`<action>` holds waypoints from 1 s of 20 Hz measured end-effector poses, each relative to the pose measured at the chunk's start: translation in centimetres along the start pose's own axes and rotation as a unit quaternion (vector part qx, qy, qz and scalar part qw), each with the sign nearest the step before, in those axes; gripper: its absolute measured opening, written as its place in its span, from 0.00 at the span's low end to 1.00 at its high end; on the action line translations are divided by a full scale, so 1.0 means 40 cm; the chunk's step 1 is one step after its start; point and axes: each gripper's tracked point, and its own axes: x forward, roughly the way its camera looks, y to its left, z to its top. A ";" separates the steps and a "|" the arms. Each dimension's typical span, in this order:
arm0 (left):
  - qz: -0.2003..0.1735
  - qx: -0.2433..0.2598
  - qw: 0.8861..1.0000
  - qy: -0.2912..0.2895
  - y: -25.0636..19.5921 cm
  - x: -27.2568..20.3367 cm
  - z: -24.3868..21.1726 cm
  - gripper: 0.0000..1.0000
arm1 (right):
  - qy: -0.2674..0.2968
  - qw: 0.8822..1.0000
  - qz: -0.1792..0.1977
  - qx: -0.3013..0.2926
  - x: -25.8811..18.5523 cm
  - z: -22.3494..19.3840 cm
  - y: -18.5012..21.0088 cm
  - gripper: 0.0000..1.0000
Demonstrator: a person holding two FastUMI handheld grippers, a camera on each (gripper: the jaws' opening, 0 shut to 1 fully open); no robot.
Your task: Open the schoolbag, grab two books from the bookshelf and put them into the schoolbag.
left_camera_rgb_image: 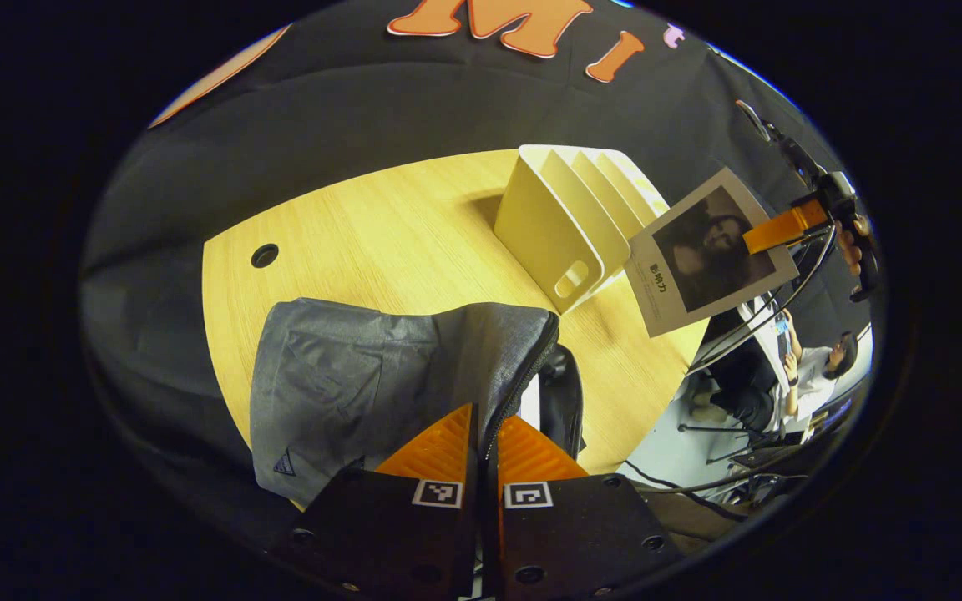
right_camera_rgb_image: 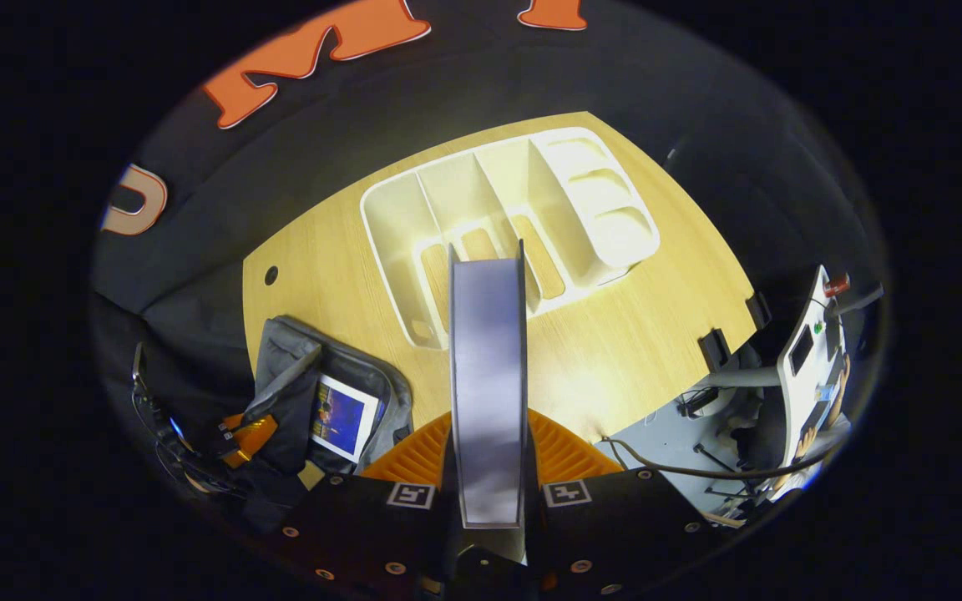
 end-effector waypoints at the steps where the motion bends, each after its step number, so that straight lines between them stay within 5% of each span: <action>1: -0.002 0.005 1.000 0.001 -0.003 0.001 0.001 0.04 | -0.001 1.000 0.003 0.006 -0.001 -0.020 0.004 0.33; 8: 0.000 0.028 1.000 0.012 0.001 0.000 0.020 0.05 | -0.018 0.995 0.074 0.059 -0.025 -0.131 0.040 0.33; 20: 0.015 0.038 0.999 0.007 0.005 -0.027 0.047 0.05 | -0.035 0.964 0.239 0.108 -0.029 -0.230 0.226 0.30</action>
